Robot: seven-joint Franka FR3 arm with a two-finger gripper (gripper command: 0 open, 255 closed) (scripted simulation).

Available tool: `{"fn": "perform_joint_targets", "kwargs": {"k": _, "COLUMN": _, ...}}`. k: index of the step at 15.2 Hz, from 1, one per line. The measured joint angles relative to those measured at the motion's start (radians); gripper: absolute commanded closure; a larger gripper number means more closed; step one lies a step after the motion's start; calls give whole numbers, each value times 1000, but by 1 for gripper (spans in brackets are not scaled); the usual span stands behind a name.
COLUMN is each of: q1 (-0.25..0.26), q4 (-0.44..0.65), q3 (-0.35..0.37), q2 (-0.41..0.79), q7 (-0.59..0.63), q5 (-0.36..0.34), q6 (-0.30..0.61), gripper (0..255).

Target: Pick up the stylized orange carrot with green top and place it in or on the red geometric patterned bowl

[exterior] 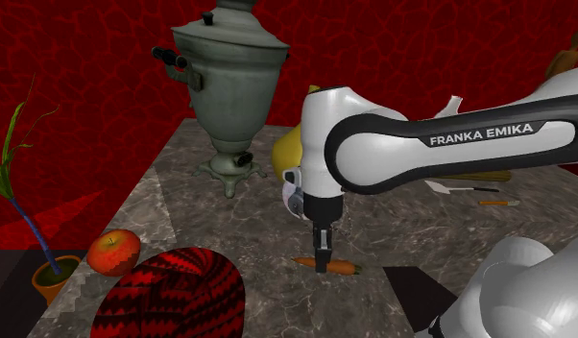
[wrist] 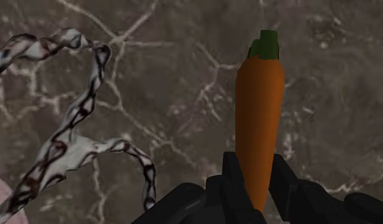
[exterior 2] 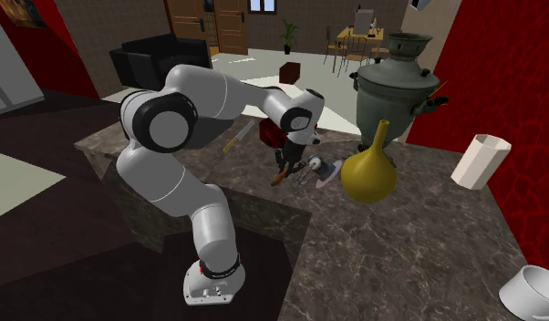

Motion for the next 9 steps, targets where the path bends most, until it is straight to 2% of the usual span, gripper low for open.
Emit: {"fn": "perform_joint_targets", "kwargs": {"k": 9, "q1": -4, "q4": 84, "q3": -18, "q2": -22, "q7": 14, "q5": -12, "q6": -104, "gripper": 255}}
